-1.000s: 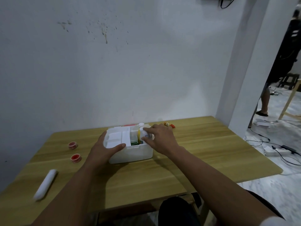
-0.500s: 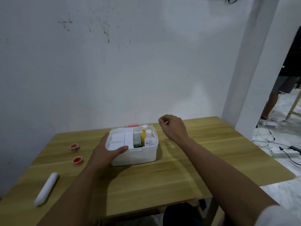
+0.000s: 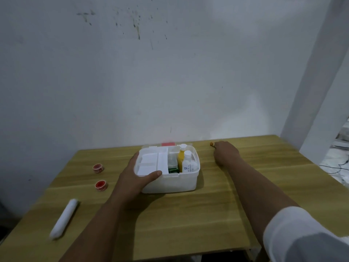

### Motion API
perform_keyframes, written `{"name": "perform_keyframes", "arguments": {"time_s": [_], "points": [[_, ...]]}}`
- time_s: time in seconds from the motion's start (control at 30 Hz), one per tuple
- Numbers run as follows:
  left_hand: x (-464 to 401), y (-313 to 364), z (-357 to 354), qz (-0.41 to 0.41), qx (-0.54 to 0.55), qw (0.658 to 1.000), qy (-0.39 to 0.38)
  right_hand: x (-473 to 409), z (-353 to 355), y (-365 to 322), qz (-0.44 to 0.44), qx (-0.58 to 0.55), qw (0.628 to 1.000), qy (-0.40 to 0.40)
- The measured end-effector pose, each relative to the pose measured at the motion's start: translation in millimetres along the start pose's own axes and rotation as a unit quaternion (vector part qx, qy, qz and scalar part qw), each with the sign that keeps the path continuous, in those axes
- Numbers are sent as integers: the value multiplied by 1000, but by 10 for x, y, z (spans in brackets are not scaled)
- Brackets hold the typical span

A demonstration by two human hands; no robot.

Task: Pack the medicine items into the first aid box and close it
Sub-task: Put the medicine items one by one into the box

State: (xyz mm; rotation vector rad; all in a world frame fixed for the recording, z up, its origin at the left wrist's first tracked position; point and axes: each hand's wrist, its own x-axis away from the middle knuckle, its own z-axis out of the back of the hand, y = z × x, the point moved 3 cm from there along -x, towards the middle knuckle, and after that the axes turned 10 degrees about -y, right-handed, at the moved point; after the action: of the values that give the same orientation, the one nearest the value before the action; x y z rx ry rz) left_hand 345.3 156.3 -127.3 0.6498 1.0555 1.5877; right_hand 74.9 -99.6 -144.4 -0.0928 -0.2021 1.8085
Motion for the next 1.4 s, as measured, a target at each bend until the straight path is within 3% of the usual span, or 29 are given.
{"name": "perform_keyframes", "arguments": {"time_s": [0.1, 0.2, 0.4, 0.57, 0.67, 0.73, 0.83, 0.97, 1.13, 1.4], "points": [[-6, -8, 10, 2, -5, 1000, 4, -36, -83, 43, 2, -41, 996, 78], [-10, -7, 8, 4, 2, 1000, 3, -12, -104, 50, -1, -69, 992, 105], [-3, 9, 5, 11, 3, 1000, -6, 71, 114, -4, 27, -169, 980, 100], [7, 35, 8, 8, 9, 1000, -12, 260, 914, -369, 122, -293, 942, 111], [6, 40, 2, 7, 10, 1000, -11, 537, 1400, -711, 203, -341, 917, 40], [-3, 30, 1, 8, 10, 1000, -12, 764, 1539, -966, 264, -277, 924, -16], [-8, 26, 0, 9, 9, 1000, -17, 1051, 1482, -1320, 320, -88, 942, -51], [-12, 41, -8, 2, 10, 1000, -26, 1185, 1208, -1565, 316, 105, 939, -86], [-31, 1, -5, -4, -3, 1000, -12, 1271, 913, -1708, 277, 197, 935, -106], [-40, -49, 16, 2, 2, 1000, -9, 1198, 606, -1681, 237, 239, 936, -105]]}}
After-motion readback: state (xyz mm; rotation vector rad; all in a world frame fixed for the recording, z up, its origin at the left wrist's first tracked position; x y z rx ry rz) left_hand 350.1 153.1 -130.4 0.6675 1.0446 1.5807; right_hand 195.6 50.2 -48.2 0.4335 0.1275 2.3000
